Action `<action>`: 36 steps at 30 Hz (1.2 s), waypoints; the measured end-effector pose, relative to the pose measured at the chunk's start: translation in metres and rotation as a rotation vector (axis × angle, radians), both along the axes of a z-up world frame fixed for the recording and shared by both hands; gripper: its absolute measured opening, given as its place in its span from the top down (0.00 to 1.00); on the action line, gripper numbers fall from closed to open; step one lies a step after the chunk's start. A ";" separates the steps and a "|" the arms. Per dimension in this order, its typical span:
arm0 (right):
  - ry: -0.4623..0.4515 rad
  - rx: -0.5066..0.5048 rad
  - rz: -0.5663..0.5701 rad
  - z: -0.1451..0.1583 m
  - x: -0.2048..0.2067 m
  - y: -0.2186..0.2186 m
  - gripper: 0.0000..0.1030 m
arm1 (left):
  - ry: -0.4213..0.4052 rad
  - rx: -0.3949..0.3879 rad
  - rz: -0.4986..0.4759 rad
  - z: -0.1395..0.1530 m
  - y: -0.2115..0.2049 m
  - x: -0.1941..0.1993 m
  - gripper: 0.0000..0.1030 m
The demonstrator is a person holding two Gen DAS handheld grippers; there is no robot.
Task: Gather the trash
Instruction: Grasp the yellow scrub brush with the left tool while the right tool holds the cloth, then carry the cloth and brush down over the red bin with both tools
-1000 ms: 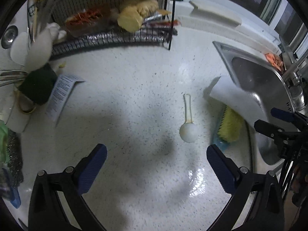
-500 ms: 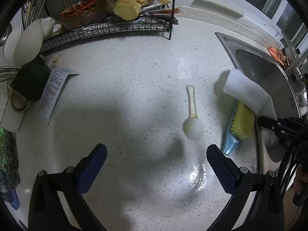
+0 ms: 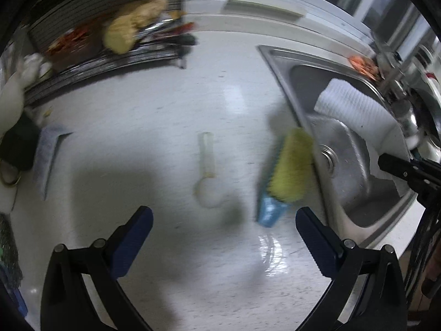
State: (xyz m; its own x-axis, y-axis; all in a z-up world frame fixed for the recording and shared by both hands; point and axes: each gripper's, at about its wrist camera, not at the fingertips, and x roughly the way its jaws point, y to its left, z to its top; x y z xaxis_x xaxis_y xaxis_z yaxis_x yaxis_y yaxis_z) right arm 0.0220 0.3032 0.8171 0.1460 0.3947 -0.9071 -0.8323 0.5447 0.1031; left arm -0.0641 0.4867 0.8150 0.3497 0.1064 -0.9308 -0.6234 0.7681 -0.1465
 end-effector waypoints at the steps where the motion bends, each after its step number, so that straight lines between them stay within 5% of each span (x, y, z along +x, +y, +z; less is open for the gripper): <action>1: -0.001 0.004 -0.011 0.002 0.002 -0.002 0.97 | -0.005 -0.008 -0.021 0.001 0.000 0.007 0.00; 13: -0.004 -0.008 -0.159 0.000 0.021 -0.022 0.96 | 0.023 -0.042 -0.196 -0.019 -0.002 0.067 0.02; 17: -0.011 -0.015 -0.182 -0.005 0.027 -0.014 0.96 | 0.050 -0.085 -0.208 -0.033 0.002 0.076 0.31; 18: -0.013 -0.017 -0.183 -0.004 0.025 -0.013 0.96 | 0.054 -0.076 -0.209 -0.032 0.005 0.077 0.31; 22: -0.018 -0.012 -0.183 -0.004 0.023 -0.006 0.96 | 0.057 -0.047 -0.208 -0.028 0.010 0.082 0.63; 30: -0.019 0.015 -0.165 0.002 0.014 0.008 0.96 | 0.030 -0.042 -0.128 -0.011 0.016 0.048 0.64; 36: 0.008 0.074 -0.115 0.018 -0.001 0.014 0.96 | -0.052 0.028 -0.022 0.048 0.007 -0.012 0.64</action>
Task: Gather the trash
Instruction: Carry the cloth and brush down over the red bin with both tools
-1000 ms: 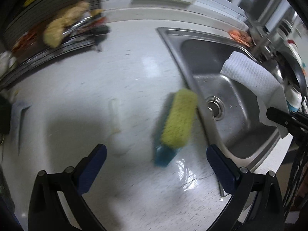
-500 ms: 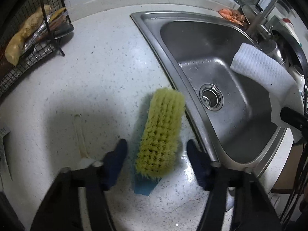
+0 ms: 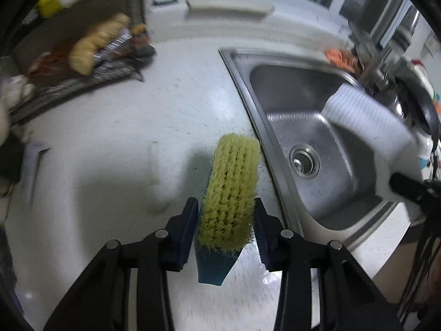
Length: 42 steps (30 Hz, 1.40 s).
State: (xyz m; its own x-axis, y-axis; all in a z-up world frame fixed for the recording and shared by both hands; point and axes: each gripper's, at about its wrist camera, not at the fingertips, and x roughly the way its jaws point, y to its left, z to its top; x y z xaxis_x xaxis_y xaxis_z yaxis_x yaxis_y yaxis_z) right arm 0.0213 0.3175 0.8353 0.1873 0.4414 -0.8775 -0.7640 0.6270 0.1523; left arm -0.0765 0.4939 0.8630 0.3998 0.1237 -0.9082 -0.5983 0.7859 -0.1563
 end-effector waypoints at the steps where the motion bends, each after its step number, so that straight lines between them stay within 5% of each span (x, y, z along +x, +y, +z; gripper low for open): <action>1: 0.005 0.016 0.019 0.006 -0.005 0.004 0.96 | -0.015 0.013 0.022 0.015 -0.012 -0.025 0.64; 5: 0.003 0.060 0.104 0.023 -0.030 -0.015 0.96 | -0.034 0.073 0.092 0.049 -0.046 -0.063 0.64; 12: -0.018 0.144 0.251 0.039 -0.071 -0.066 0.97 | -0.035 0.150 0.211 0.070 -0.167 -0.111 0.64; 23: 0.002 0.168 0.393 -0.010 -0.088 -0.227 0.96 | 0.000 0.134 0.303 0.053 -0.332 -0.130 0.68; 31: 0.048 0.096 0.387 -0.050 -0.082 -0.289 0.96 | 0.070 0.046 0.272 0.018 -0.392 -0.127 0.68; 42: 0.171 -0.039 0.321 -0.145 -0.079 -0.323 0.97 | 0.163 -0.101 0.185 -0.100 -0.425 -0.123 0.68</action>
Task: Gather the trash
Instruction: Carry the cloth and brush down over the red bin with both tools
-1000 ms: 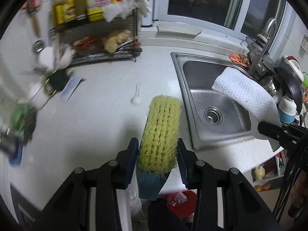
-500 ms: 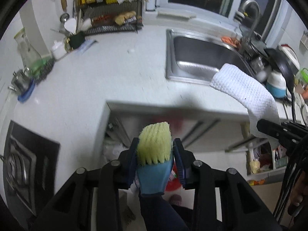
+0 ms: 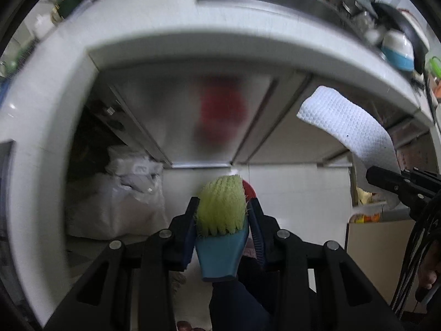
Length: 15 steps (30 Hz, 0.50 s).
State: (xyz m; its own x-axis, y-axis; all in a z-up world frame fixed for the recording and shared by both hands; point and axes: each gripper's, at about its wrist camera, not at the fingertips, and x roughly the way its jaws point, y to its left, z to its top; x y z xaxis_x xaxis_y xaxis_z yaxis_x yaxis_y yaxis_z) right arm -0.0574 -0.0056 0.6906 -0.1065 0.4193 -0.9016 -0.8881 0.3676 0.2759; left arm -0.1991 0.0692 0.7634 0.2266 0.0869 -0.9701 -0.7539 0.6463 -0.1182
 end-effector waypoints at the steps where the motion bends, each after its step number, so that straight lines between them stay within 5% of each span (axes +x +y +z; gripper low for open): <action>1: 0.004 -0.014 -0.004 -0.010 0.000 0.000 0.97 | 0.001 -0.016 -0.005 -0.016 -0.002 -0.001 0.68; 6: 0.031 -0.069 -0.004 -0.077 -0.005 -0.002 0.97 | 0.002 -0.093 -0.039 -0.114 -0.008 -0.004 0.68; 15: 0.068 -0.181 -0.012 -0.257 -0.020 0.012 0.96 | 0.021 -0.205 -0.058 -0.319 -0.011 -0.001 0.68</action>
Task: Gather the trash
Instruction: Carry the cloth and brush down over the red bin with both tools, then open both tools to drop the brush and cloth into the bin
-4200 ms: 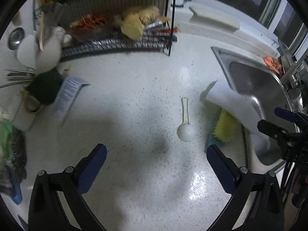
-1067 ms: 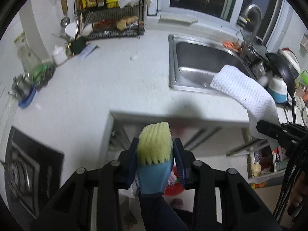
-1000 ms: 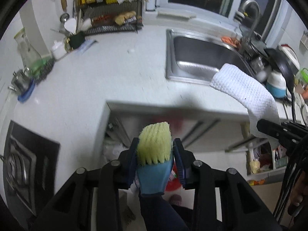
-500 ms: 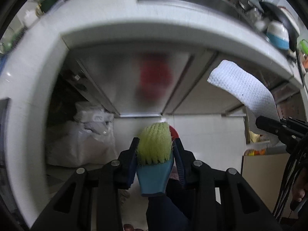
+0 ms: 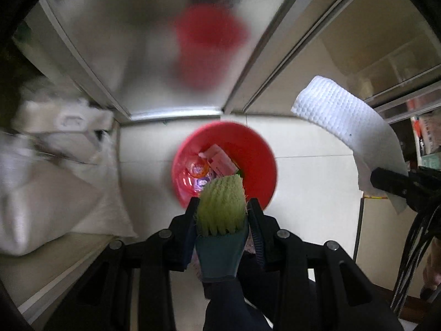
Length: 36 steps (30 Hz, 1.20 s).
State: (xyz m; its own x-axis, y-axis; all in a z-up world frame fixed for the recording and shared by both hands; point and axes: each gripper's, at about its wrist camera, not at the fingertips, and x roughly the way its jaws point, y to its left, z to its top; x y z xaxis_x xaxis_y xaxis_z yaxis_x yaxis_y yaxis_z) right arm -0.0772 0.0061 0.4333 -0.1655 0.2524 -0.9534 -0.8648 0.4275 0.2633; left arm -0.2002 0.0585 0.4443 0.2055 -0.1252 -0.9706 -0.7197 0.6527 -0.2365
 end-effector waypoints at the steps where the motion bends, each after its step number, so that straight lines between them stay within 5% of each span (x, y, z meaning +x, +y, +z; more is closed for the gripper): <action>1: 0.001 -0.007 0.000 -0.013 0.001 0.001 0.96 | -0.002 -0.011 0.000 -0.019 0.001 0.001 0.68; 8: 0.024 -0.062 0.002 -0.111 0.002 0.015 0.96 | 0.019 -0.028 -0.008 -0.119 -0.008 0.013 0.68; 18: 0.085 -0.066 0.041 -0.140 -0.002 0.005 0.96 | 0.012 -0.018 0.007 -0.156 -0.007 0.006 0.66; 22: 0.094 -0.075 0.055 -0.130 -0.004 0.007 0.96 | -0.011 -0.004 0.030 -0.153 -0.005 0.000 0.23; 26: 0.096 -0.078 0.065 -0.116 -0.009 0.007 0.91 | -0.054 -0.007 0.049 -0.142 -0.003 -0.006 0.19; 29: 0.087 -0.090 0.066 -0.103 -0.016 0.006 0.68 | -0.055 0.021 0.046 -0.136 -0.002 -0.011 0.15; 33: 0.054 -0.086 0.075 -0.065 -0.026 0.005 0.43 | -0.081 0.083 0.059 -0.095 -0.002 -0.020 0.06; 36: 0.000 -0.063 0.093 -0.023 -0.035 0.001 0.43 | -0.131 0.144 0.074 -0.049 0.003 -0.028 0.00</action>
State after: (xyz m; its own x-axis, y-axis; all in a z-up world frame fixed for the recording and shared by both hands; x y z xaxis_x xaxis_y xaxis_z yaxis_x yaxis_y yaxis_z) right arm -0.1123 0.0071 0.4103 -0.1853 0.1758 -0.9668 -0.9014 0.3614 0.2385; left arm -0.2278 0.0617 0.3950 0.3341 0.0336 -0.9419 -0.7365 0.6329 -0.2387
